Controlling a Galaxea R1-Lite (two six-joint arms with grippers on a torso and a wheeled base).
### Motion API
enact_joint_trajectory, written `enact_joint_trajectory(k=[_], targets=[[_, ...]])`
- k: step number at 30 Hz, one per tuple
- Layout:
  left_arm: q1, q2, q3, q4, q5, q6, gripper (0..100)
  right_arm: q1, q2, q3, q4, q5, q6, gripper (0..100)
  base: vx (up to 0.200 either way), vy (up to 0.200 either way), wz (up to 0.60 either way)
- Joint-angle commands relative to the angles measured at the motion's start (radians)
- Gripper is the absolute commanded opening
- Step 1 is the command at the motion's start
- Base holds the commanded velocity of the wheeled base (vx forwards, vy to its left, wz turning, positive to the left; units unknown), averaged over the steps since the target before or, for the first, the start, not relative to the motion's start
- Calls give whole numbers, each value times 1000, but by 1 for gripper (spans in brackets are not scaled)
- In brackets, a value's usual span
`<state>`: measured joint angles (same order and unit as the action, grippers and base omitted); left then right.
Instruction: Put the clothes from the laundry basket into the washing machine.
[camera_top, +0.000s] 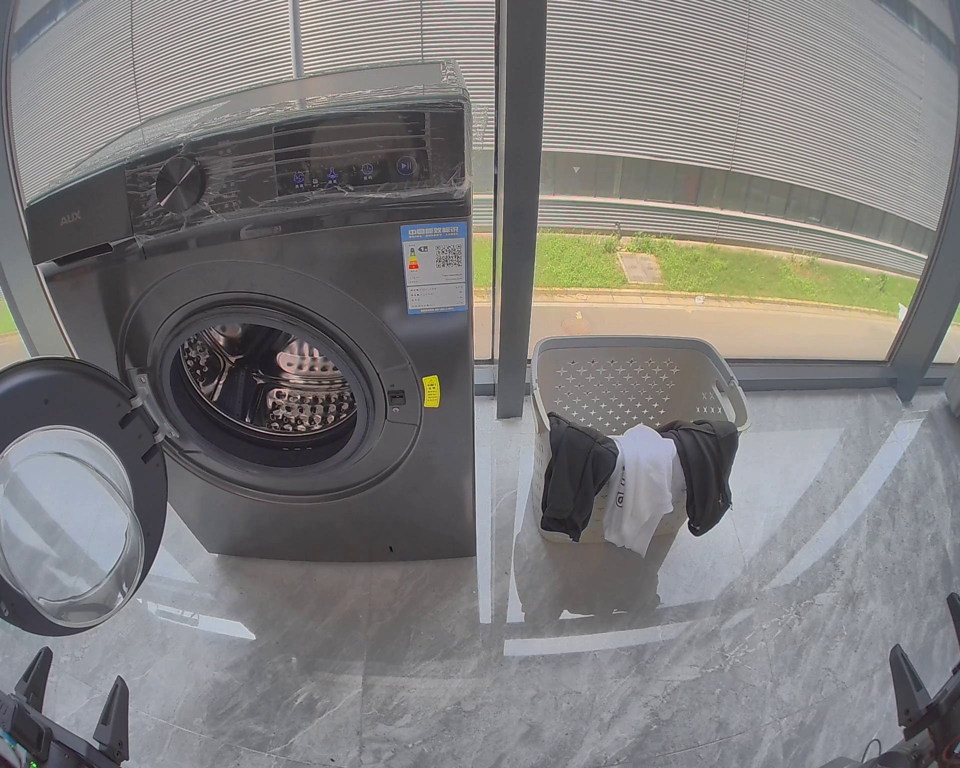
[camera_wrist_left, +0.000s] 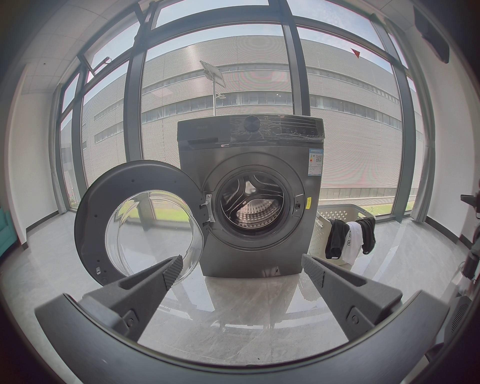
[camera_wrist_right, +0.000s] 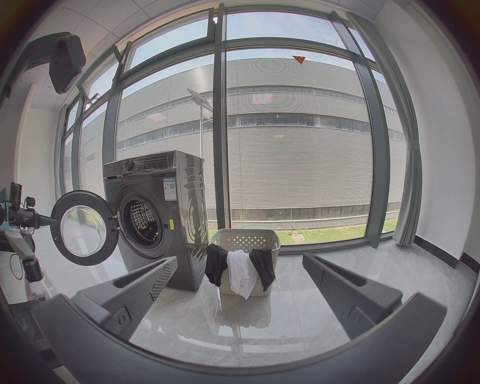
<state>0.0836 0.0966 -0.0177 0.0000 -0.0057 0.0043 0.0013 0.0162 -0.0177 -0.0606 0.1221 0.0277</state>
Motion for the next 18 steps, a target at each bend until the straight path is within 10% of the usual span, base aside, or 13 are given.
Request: enact_joint_trajectory(k=[1, 18], targets=[[1, 2, 16, -2, 0, 0, 100, -1, -16, 18, -1, 1, 0, 100, 0, 0, 0], [-140, -9, 15, 5, -3, 5, 100, 0, -16, 18, 2, 5, 0, 100, 47, 0, 0]])
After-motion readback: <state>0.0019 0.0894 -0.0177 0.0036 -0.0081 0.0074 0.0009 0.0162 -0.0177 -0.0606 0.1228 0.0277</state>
